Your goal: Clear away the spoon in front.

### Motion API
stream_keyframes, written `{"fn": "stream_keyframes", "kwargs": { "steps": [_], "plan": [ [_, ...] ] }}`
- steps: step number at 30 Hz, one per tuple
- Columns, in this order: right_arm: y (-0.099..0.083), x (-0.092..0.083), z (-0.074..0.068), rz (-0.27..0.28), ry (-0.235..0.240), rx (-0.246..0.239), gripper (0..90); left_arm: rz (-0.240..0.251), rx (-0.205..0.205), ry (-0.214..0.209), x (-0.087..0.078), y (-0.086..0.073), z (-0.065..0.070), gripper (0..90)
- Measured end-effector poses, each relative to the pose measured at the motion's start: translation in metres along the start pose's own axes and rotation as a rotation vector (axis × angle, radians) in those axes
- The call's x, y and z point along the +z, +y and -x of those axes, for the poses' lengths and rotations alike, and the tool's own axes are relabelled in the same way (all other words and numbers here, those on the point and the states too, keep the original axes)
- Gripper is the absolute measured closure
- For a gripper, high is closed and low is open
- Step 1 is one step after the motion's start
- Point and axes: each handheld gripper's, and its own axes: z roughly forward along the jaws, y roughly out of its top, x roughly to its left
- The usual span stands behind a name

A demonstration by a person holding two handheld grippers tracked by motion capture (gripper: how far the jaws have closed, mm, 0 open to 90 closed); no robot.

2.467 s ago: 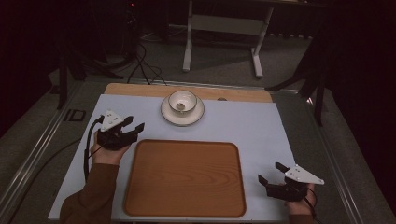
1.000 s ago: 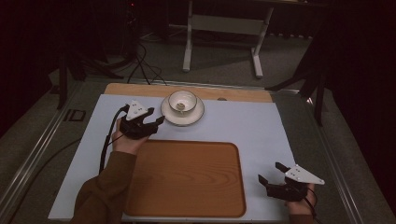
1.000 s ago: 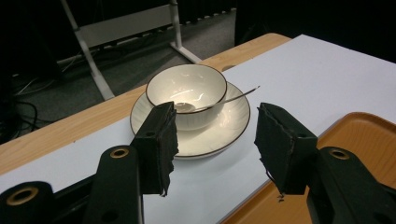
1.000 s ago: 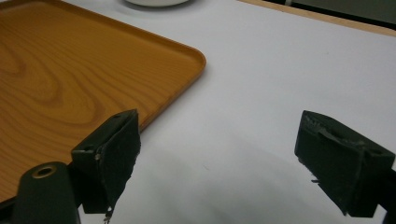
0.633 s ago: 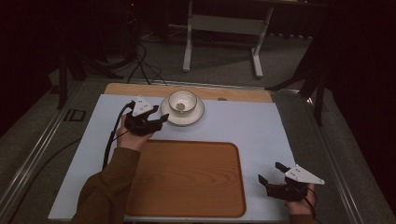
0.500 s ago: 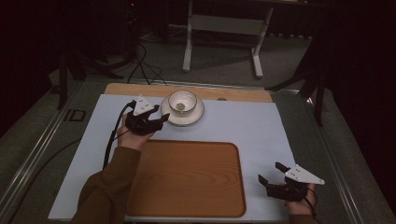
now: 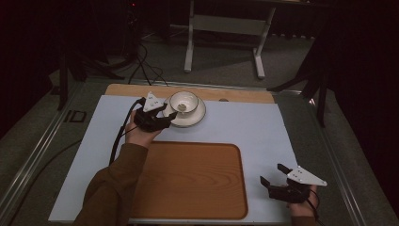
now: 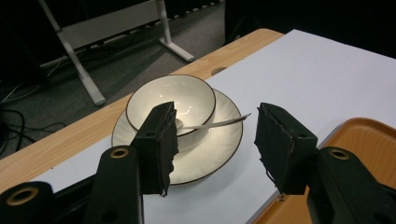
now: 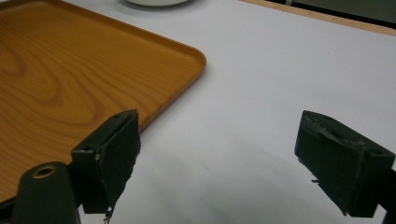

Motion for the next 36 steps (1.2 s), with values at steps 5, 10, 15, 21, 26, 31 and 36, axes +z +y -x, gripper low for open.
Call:
{"fn": "stream_keyframes", "kwargs": {
  "steps": [5,10,15,21,26,31,36],
  "plan": [
    [0.000,0.000,0.000,0.001,0.001,-0.001,14.0,-0.008,0.014,-0.009,0.006,0.004,0.002,47.5],
    [0.000,0.000,0.000,0.000,0.001,-0.001,14.0,-0.011,0.016,-0.033,0.013,0.006,0.004,48.8],
    [0.000,0.000,0.000,0.001,0.002,0.000,14.0,-0.026,0.024,-0.043,0.022,0.005,0.007,49.9],
    [0.000,0.000,0.000,0.000,0.003,-0.002,14.0,-0.045,0.046,-0.055,0.034,0.002,0.011,49.6],
    [0.000,0.000,0.000,-0.002,0.003,-0.001,14.0,-0.072,0.064,-0.053,0.047,-0.002,0.013,51.0],
    [0.000,0.000,0.001,-0.005,0.004,-0.001,14.0,-0.125,0.080,-0.028,0.066,-0.004,0.011,56.6],
    [0.000,0.000,0.001,-0.004,0.002,0.000,14.0,-0.161,0.091,-0.003,0.074,-0.004,0.009,69.4]
  ]
}}
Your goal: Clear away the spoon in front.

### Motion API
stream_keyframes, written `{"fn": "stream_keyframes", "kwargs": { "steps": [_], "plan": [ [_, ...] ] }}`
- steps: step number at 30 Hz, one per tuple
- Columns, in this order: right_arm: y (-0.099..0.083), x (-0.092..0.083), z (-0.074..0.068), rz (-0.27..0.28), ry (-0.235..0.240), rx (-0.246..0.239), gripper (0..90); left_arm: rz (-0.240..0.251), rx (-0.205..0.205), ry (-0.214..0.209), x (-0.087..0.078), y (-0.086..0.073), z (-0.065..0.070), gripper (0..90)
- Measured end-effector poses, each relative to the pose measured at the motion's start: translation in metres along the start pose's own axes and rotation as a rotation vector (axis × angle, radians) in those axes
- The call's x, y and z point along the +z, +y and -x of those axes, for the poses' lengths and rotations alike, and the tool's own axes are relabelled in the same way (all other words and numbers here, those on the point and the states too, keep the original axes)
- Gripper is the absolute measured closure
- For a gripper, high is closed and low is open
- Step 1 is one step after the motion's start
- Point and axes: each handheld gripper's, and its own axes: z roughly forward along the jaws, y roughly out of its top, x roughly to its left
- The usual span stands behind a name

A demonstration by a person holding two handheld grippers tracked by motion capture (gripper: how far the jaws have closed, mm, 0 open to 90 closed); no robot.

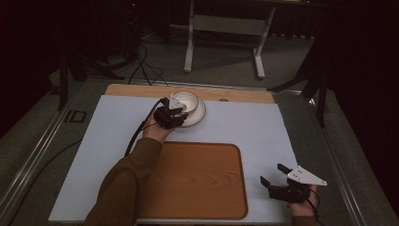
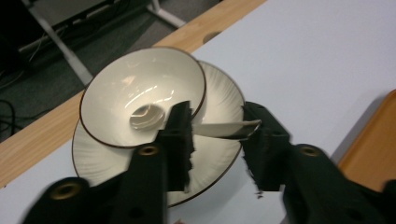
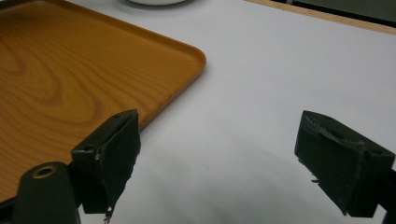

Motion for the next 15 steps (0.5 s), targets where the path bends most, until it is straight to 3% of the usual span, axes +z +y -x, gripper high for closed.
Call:
{"fn": "stream_keyframes", "kwargs": {
  "steps": [7,15],
  "plan": [
    [0.000,0.000,0.000,0.004,0.000,0.001,14.0,-0.006,0.029,0.091,-0.004,0.005,0.000,86.4],
    [0.000,0.000,0.000,0.004,-0.001,0.002,14.0,-0.006,0.047,0.110,-0.012,0.006,0.000,88.9]
  ]
}}
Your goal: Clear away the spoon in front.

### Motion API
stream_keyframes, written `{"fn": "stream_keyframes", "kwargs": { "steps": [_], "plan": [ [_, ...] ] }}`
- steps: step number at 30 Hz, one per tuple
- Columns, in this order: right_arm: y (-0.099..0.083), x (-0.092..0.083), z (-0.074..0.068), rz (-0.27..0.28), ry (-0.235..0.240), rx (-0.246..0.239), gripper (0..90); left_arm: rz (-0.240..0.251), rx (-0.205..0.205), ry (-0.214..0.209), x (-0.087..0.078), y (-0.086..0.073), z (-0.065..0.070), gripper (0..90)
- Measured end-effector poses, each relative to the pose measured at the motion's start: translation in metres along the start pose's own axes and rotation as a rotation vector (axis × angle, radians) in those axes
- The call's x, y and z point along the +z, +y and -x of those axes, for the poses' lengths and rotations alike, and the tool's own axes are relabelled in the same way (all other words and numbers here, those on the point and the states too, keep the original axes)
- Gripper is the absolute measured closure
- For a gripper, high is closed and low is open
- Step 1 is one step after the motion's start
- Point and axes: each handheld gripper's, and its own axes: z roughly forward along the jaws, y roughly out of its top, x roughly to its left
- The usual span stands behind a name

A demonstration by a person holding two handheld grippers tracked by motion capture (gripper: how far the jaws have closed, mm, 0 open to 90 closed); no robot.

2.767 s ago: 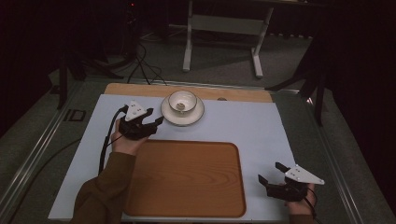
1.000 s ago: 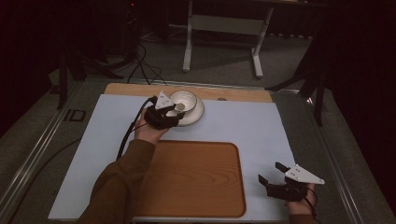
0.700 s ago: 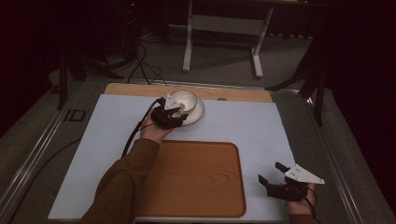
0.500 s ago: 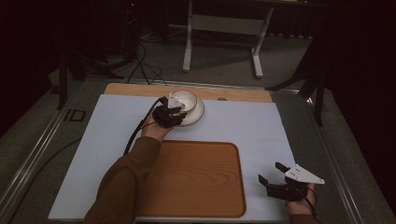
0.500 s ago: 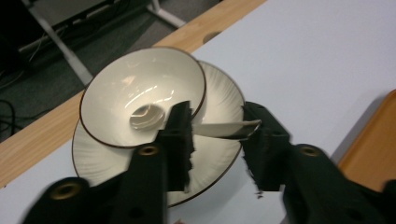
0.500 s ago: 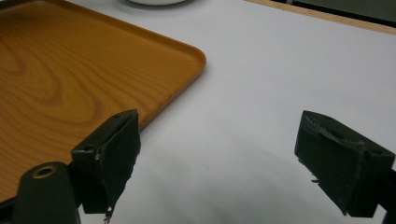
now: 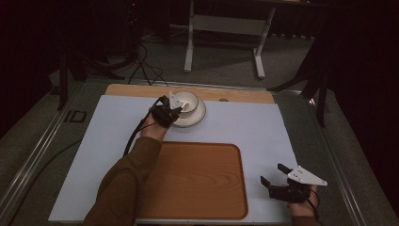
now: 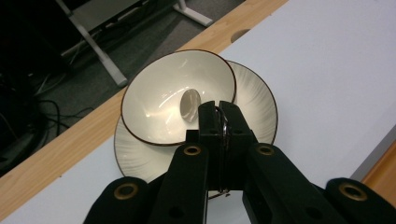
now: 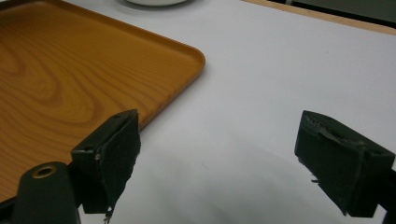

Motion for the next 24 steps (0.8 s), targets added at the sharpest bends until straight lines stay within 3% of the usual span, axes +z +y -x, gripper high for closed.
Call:
{"fn": "stream_keyframes", "kwargs": {
  "steps": [17,24],
  "plan": [
    [0.000,0.000,0.000,0.001,-0.002,0.002,14.0,0.071,-0.010,-0.002,-0.035,0.010,-0.006,89.0],
    [0.000,0.000,0.000,0.001,-0.002,0.001,14.0,0.072,0.001,-0.020,-0.048,0.011,-0.006,89.0]
  ]
}}
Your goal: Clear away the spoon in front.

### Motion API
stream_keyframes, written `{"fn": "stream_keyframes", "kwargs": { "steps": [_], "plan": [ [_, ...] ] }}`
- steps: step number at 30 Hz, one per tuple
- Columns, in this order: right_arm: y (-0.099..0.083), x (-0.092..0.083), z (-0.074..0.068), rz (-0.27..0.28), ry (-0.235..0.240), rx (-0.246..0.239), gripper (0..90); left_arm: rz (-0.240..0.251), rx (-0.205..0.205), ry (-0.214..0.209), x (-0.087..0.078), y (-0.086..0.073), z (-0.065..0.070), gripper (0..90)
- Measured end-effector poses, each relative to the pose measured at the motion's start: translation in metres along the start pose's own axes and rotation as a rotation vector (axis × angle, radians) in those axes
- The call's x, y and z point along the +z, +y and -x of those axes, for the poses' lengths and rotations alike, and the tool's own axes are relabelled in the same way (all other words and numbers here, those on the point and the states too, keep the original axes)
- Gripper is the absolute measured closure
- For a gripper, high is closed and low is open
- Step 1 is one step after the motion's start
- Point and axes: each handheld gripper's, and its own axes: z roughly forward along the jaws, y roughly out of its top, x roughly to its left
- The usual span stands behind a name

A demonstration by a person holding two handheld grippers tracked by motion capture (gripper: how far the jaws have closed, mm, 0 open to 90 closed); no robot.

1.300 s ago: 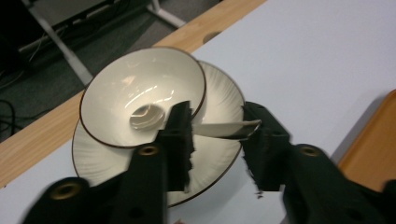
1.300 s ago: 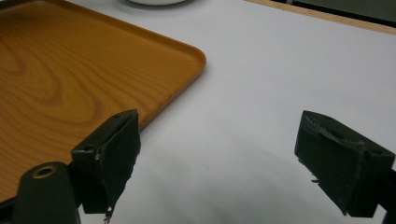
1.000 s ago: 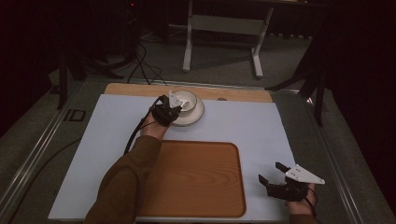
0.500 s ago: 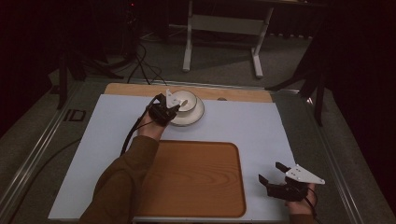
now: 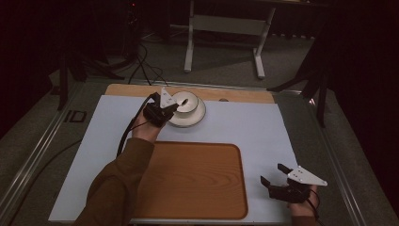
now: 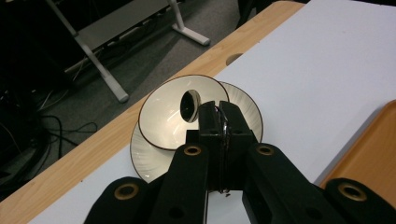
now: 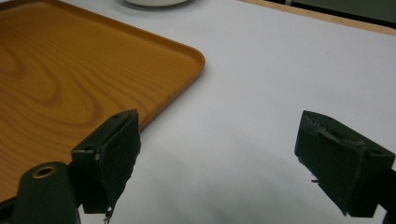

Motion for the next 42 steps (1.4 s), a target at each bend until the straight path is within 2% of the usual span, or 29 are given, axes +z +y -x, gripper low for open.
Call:
{"fn": "stream_keyframes", "kwargs": {
  "steps": [11,18,32,42],
  "plan": [
    [0.000,0.000,0.000,0.000,0.000,0.000,14.0,0.026,0.000,-0.004,-0.020,-0.002,-0.001,89.0],
    [0.000,-0.001,0.000,0.000,-0.002,0.002,14.0,0.044,-0.019,0.007,-0.031,-0.008,-0.006,89.0],
    [0.000,0.000,0.000,0.002,-0.002,0.000,14.1,0.090,-0.055,0.032,-0.062,-0.025,-0.010,88.9],
    [0.000,-0.001,-0.001,0.004,-0.001,0.000,14.2,0.092,-0.057,0.050,-0.075,-0.042,-0.002,88.9]
  ]
}}
